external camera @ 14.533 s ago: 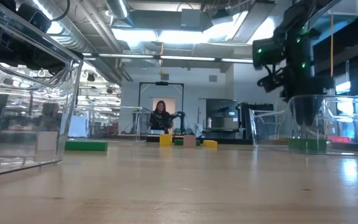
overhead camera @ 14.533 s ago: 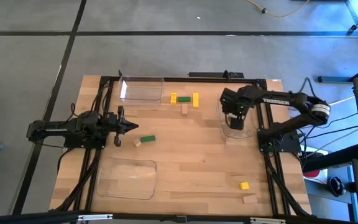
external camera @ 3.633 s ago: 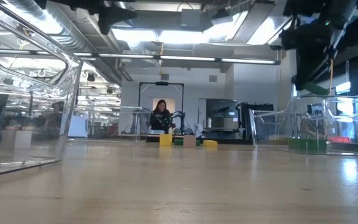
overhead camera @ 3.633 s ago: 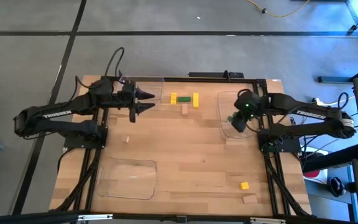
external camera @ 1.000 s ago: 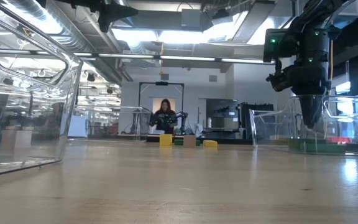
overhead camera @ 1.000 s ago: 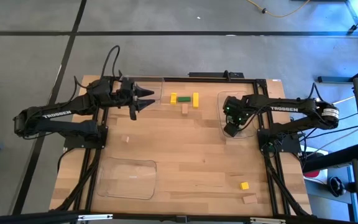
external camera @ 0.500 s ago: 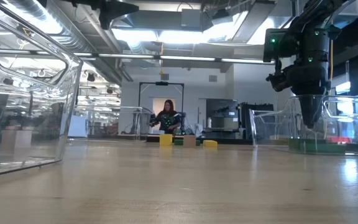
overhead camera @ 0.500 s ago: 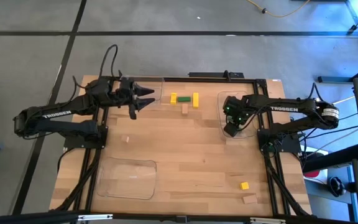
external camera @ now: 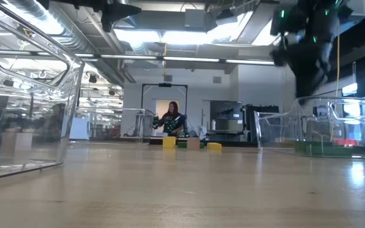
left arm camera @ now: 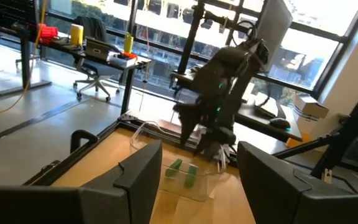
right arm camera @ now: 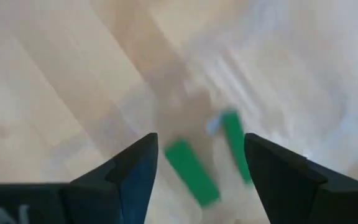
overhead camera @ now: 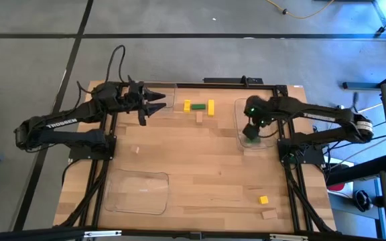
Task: Sort & place blocks by color
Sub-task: Put the middle left brown block into the top left transparent bin
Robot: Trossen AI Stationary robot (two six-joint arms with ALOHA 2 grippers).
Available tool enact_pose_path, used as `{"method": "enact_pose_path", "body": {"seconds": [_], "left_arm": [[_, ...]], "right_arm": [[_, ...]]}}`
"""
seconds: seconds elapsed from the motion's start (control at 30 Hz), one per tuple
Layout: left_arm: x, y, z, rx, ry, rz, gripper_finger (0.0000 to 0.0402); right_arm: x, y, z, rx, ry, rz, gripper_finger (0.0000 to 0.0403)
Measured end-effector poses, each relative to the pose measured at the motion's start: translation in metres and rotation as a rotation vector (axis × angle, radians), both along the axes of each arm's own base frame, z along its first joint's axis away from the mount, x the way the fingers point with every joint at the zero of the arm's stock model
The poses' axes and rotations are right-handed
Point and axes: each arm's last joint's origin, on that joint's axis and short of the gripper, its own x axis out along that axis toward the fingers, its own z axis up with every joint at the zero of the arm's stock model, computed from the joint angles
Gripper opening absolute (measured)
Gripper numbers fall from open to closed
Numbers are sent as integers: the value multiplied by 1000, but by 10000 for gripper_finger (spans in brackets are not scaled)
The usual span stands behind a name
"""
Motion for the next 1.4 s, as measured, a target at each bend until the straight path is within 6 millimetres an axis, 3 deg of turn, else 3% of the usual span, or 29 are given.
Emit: {"method": "enact_pose_path", "body": {"seconds": [0.17,0.3,0.43,0.57,0.7,0.8,0.97,1.13,1.3,1.4], "left_arm": [[9,25,-4,-29,59,42,201],[22,51,4,-65,151,34,200],[50,75,-4,-162,413,49,200],[85,80,-12,-192,686,57,200],[104,58,-26,-159,918,-58,200],[100,31,-31,-108,1035,-169,200],[68,-12,-43,-43,1282,-250,200],[40,-49,-74,82,1387,-405,200],[17,-64,-115,221,1529,-450,200],[11,-67,-128,247,1563,-493,200]], "right_arm": [[5,-2,42,-132,-298,25,241],[11,-4,63,-215,-518,20,241],[16,-6,73,-257,-637,15,241],[17,-7,76,-286,-657,-2,241],[17,-8,75,-293,-652,-8,241],[17,-8,75,-291,-650,-8,241],[17,-8,75,-289,-644,-7,241],[17,-8,75,-288,-644,-8,241],[17,-8,75,-287,-644,-9,241],[17,-8,75,-287,-645,-9,241]]}}
